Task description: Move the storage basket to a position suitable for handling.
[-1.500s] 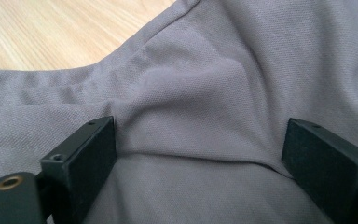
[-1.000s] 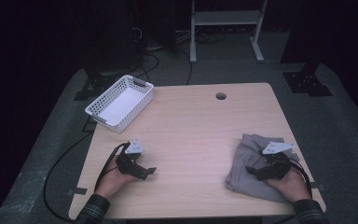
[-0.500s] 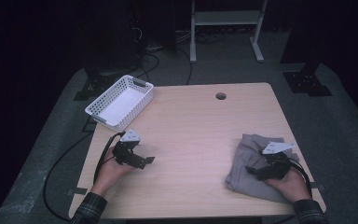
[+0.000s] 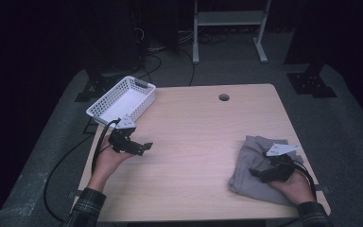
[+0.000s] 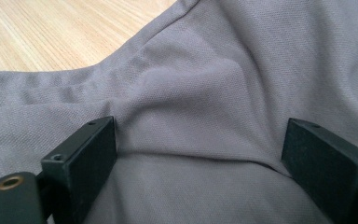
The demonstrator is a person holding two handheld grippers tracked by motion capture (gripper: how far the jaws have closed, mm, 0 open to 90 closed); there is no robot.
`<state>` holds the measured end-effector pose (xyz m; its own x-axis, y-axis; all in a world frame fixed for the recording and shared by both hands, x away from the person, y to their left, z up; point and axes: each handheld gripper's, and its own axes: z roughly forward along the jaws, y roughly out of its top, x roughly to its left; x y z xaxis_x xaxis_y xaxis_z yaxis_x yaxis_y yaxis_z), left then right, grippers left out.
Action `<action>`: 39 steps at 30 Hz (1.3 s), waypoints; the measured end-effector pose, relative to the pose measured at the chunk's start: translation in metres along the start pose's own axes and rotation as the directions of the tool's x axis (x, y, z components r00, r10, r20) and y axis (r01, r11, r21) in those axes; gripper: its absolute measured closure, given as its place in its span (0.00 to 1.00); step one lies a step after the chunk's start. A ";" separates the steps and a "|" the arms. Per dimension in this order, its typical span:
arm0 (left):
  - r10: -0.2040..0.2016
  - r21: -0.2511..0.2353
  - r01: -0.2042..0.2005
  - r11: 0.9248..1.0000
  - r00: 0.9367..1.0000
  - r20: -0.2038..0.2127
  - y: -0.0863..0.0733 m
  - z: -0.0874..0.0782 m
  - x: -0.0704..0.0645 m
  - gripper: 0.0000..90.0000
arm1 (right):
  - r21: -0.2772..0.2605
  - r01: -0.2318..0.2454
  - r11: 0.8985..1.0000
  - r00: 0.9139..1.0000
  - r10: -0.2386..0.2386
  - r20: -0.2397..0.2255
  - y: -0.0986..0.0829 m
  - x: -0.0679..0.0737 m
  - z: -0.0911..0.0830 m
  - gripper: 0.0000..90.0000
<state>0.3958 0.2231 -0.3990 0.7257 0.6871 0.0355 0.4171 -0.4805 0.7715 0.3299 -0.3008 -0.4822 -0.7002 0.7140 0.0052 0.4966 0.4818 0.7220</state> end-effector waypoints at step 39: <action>-0.101 0.011 0.106 0.994 0.967 -0.235 0.009 0.011 0.090 0.56 | -0.026 -0.007 1.000 1.000 0.007 0.008 -0.002 -0.001 -0.001 0.14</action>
<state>0.4709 0.2744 -0.3955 0.5312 0.8406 0.1060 0.4981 -0.4110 0.7635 0.3287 -0.3027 -0.4836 -0.6927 0.7212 0.0051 0.4882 0.4637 0.7394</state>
